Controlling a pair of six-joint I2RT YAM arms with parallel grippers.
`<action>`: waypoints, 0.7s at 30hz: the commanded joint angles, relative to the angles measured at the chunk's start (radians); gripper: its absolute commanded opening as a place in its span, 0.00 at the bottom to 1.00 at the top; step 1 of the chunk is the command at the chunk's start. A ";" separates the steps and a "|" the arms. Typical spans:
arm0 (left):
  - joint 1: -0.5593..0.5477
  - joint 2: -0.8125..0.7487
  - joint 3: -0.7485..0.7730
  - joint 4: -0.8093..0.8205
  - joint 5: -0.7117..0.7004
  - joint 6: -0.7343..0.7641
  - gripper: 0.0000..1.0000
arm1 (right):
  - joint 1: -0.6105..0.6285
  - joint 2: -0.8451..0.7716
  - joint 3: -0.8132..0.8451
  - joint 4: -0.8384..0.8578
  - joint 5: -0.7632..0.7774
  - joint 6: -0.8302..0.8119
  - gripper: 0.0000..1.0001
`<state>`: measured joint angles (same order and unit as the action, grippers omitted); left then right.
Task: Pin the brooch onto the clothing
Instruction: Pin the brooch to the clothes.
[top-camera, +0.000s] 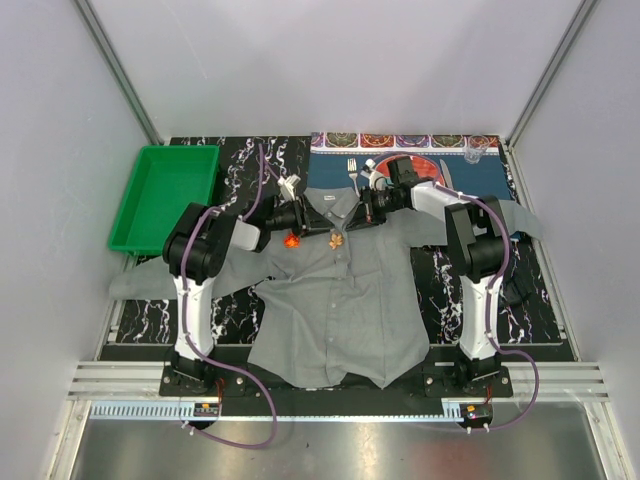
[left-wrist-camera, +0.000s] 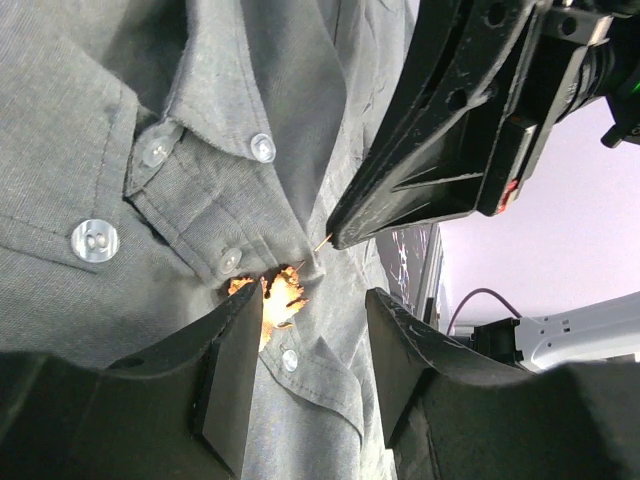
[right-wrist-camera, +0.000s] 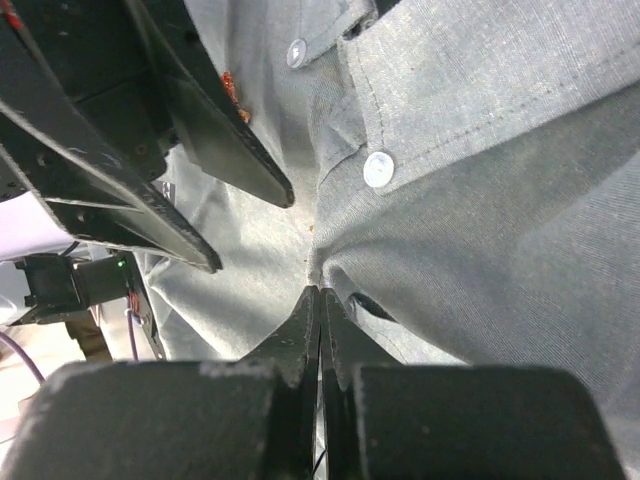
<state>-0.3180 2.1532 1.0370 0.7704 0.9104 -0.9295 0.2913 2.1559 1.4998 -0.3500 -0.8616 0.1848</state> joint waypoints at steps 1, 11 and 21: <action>0.007 -0.073 -0.014 0.017 -0.036 0.035 0.49 | -0.011 -0.062 -0.010 0.032 0.059 0.005 0.00; 0.005 -0.125 -0.068 -0.085 -0.054 0.083 0.44 | -0.024 -0.064 -0.024 0.037 0.076 0.005 0.00; -0.015 -0.142 -0.031 -0.284 -0.097 0.185 0.30 | -0.023 -0.083 -0.021 0.037 0.042 -0.013 0.00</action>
<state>-0.3222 2.0567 0.9756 0.5537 0.8478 -0.7937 0.2722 2.1441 1.4776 -0.3344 -0.8135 0.1886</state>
